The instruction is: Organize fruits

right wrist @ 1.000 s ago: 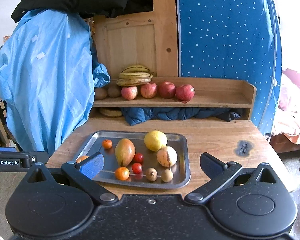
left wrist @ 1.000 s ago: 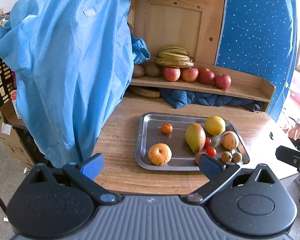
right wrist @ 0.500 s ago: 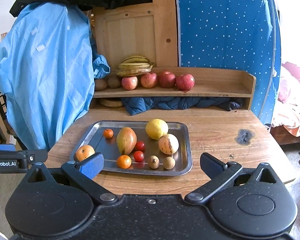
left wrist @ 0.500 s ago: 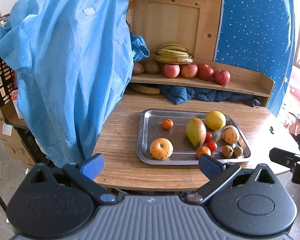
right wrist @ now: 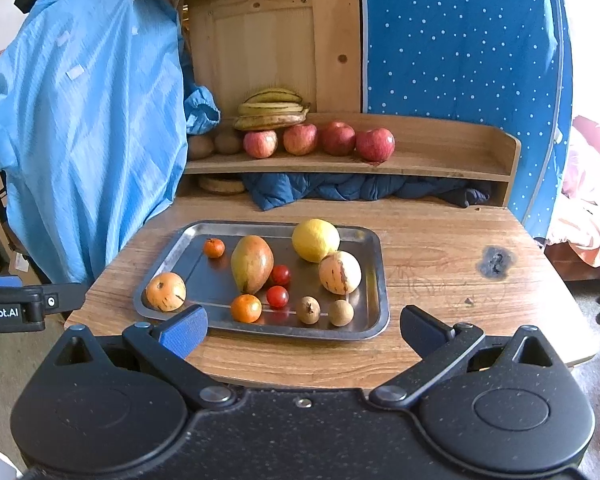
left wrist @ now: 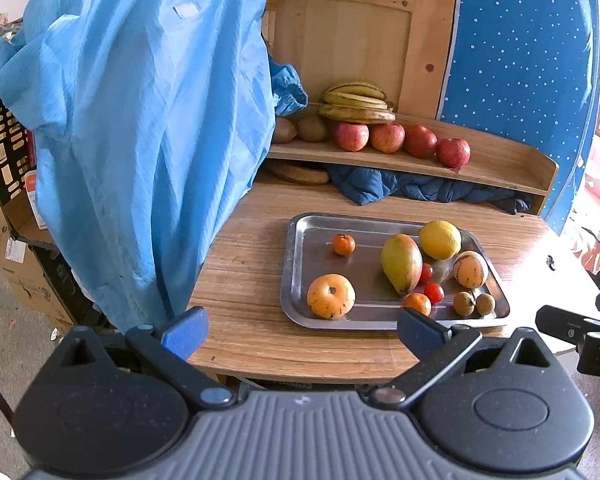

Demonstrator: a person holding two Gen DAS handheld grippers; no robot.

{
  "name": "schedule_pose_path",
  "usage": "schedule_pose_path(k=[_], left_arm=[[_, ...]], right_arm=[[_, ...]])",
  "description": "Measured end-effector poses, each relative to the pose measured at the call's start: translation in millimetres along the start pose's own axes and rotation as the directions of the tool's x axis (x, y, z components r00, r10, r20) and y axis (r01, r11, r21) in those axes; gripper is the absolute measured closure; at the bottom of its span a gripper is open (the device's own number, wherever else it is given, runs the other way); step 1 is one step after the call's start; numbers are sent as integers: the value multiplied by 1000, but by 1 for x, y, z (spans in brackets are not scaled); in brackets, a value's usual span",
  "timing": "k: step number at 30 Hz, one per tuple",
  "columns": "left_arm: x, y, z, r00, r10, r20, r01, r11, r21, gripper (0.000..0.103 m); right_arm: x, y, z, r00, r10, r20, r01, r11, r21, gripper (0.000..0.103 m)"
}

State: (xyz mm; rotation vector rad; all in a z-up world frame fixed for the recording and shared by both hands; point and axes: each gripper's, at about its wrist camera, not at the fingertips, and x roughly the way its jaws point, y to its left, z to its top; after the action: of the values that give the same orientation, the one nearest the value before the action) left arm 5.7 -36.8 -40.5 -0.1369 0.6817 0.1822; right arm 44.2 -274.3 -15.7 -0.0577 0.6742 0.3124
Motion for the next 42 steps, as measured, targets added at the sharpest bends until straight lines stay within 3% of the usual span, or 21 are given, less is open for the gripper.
schedule_pose_path(k=[42], left_arm=[[10,-1,0,1000,-11,-23,10,1000,-18,1]], right_arm=[[12,0,2,999,-13,-33,12,1000,-10,1]])
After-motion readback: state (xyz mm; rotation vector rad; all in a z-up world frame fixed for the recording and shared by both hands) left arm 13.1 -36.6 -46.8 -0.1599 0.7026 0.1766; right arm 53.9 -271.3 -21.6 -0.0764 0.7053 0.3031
